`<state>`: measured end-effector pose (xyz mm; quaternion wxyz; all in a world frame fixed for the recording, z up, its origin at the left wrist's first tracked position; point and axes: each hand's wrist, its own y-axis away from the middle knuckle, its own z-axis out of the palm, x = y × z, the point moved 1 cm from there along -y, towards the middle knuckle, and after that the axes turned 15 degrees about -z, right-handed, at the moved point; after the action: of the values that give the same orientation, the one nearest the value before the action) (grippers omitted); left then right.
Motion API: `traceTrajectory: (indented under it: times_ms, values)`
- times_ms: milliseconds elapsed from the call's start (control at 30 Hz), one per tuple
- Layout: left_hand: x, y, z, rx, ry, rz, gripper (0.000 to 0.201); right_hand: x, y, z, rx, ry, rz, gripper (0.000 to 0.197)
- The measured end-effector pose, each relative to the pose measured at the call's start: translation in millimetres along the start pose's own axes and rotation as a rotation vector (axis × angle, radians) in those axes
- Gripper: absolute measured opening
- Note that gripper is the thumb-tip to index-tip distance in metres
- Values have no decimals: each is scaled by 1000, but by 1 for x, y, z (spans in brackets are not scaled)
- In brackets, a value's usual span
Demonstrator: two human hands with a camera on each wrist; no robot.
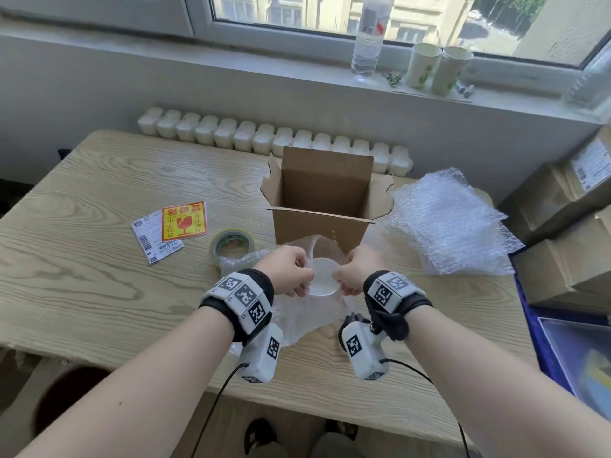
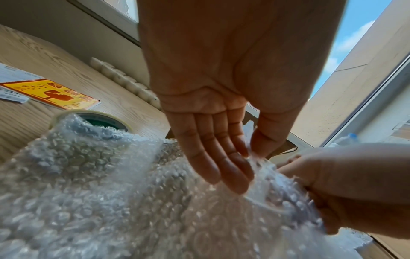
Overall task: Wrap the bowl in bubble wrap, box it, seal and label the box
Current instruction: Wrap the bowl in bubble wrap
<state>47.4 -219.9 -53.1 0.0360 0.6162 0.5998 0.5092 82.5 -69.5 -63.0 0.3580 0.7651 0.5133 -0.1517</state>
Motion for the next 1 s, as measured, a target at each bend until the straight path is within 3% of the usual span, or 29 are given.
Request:
traceTrajectory:
  times_ms: [333, 400, 533, 667, 767, 867, 900, 1000]
  values:
    - [-30, -5, -2, -33, 41, -73, 15, 3, -8, 52, -134, 50, -12, 13]
    - [-34, -8, -3, -42, 56, -80, 14, 3, -10, 52, -195, 75, -33, 11]
    - [-35, -11, -5, -57, 77, -68, 13, 2, -11, 40, -349, -180, 12, 19]
    - [-27, -18, -9, -20, 96, -39, 14, 3, -17, 19, -320, 5, -51, 17]
    - [-25, -28, -17, 148, -47, -7, 17, 11, -12, 9, -475, 82, -58, 6]
    - [-23, -33, -19, 179, -239, -15, 40, 18, 2, 11, -636, 34, -114, 40]
    - [-22, -35, -18, 165, -288, -18, 46, 19, 5, 14, -640, 25, -139, 44]
    - [-21, -46, -13, 112, -392, -48, 58, 25, 5, 27, -518, 61, -132, 21]
